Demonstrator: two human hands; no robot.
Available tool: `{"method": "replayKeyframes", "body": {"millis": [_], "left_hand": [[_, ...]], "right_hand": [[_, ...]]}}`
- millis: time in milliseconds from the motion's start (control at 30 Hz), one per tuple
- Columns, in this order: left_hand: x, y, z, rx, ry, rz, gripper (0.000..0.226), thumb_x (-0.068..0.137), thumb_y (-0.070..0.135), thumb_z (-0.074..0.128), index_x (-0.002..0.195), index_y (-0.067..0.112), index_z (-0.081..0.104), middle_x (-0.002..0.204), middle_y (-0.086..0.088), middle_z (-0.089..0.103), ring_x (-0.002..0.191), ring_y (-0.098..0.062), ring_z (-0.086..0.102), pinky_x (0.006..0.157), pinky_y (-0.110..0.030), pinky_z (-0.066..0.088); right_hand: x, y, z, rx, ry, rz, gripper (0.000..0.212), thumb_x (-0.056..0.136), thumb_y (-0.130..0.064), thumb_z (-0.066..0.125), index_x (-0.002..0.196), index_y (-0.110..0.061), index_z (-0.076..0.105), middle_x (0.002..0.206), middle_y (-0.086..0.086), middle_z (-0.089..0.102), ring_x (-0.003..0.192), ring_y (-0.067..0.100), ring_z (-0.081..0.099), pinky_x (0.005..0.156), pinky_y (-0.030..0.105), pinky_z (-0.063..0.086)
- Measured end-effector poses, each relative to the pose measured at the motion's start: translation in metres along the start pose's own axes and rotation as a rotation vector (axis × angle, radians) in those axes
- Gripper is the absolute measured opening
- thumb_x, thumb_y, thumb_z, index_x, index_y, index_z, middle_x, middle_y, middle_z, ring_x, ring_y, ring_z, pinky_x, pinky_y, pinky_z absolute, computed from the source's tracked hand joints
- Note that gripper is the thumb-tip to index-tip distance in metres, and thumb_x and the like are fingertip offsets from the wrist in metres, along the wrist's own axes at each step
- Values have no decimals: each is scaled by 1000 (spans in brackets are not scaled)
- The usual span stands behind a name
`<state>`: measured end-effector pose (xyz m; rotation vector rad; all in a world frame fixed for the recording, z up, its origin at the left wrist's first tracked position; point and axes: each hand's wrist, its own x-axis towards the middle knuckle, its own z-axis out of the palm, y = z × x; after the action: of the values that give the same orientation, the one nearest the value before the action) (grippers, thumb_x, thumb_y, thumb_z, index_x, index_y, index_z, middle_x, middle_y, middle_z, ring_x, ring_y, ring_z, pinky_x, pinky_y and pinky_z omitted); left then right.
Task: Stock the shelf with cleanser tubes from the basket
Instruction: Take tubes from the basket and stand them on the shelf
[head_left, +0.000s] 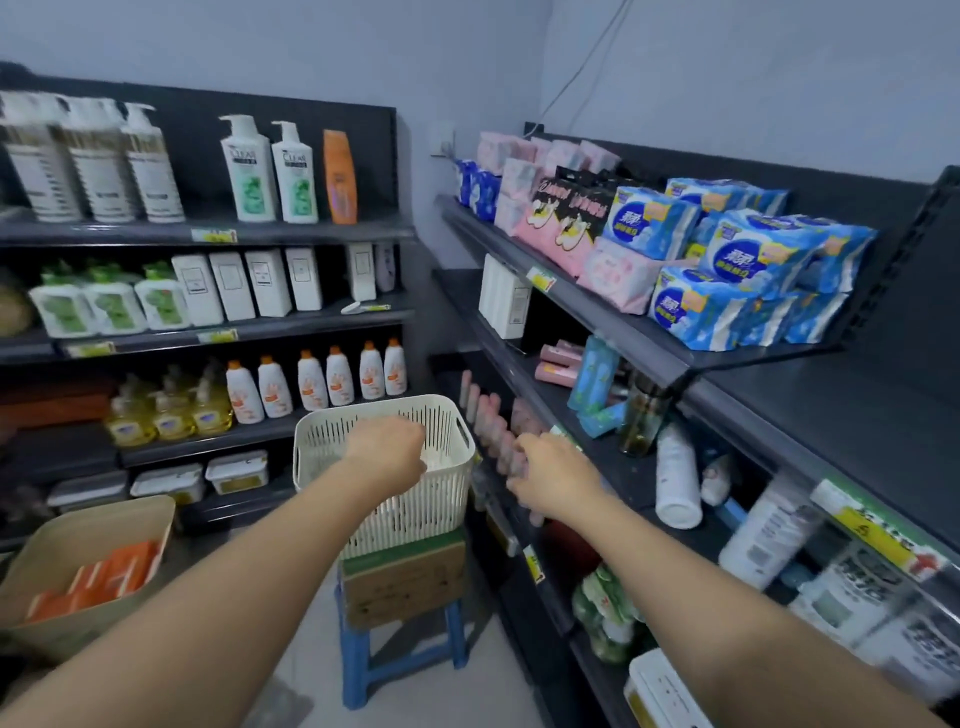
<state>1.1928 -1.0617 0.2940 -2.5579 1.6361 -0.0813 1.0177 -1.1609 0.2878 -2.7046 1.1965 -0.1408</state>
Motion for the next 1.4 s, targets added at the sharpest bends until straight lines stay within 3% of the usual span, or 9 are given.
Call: {"method": "replayKeyframes", "body": {"millis": [167, 233, 467, 600, 833, 1133, 1400], "left_hand": [[24, -43, 24, 5, -42, -26, 23, 92, 34, 56, 102, 14, 59, 106, -5, 62, 98, -26, 60, 73, -35, 46], [32, -57, 32, -2, -61, -45, 24, 92, 35, 56, 102, 14, 59, 105, -5, 62, 98, -26, 60, 72, -35, 47], [71, -96, 59, 2, -134, -134, 22, 91, 30, 56, 106, 14, 61, 107, -6, 62, 97, -25, 61, 66, -31, 44], [99, -112, 77, -44, -177, -206, 23, 91, 33, 58, 106, 16, 61, 107, -5, 62, 99, -25, 59, 74, -34, 49], [153, -133, 111, -40, -258, -288, 25, 92, 33, 55, 112, 18, 59, 113, -3, 63, 102, -23, 61, 71, -33, 45], [191, -146, 163, -138, -371, -410, 35, 92, 34, 55, 121, 16, 59, 117, -4, 63, 103, -22, 62, 77, -33, 50], [219, -158, 223, -158, -579, -438, 35, 92, 32, 53, 124, 17, 56, 123, -4, 60, 111, -23, 60, 86, -34, 48]], "right_hand": [[46, -29, 27, -9, -44, -27, 39, 85, -34, 60, 119, -18, 55, 130, 9, 52, 118, 33, 49, 90, 44, 49], [63, -37, 37, -27, -65, -29, 37, 83, -32, 59, 118, -20, 56, 123, 7, 57, 113, 32, 53, 88, 45, 50], [125, -55, 61, -17, -131, -94, 38, 87, -30, 60, 122, -18, 56, 120, 6, 59, 112, 29, 55, 80, 36, 48], [166, -61, 79, 3, -166, -152, 36, 85, -29, 63, 119, -16, 58, 119, 7, 61, 109, 27, 57, 82, 36, 50], [241, -68, 111, 37, -263, -237, 38, 86, -31, 63, 121, -16, 57, 121, 6, 59, 114, 26, 54, 87, 35, 50], [308, -71, 160, 33, -400, -324, 40, 87, -27, 59, 125, -14, 55, 123, 8, 57, 113, 28, 52, 88, 36, 49], [348, -76, 210, -34, -553, -318, 44, 86, -28, 59, 127, -16, 52, 123, 8, 56, 114, 28, 51, 91, 37, 47]]}}
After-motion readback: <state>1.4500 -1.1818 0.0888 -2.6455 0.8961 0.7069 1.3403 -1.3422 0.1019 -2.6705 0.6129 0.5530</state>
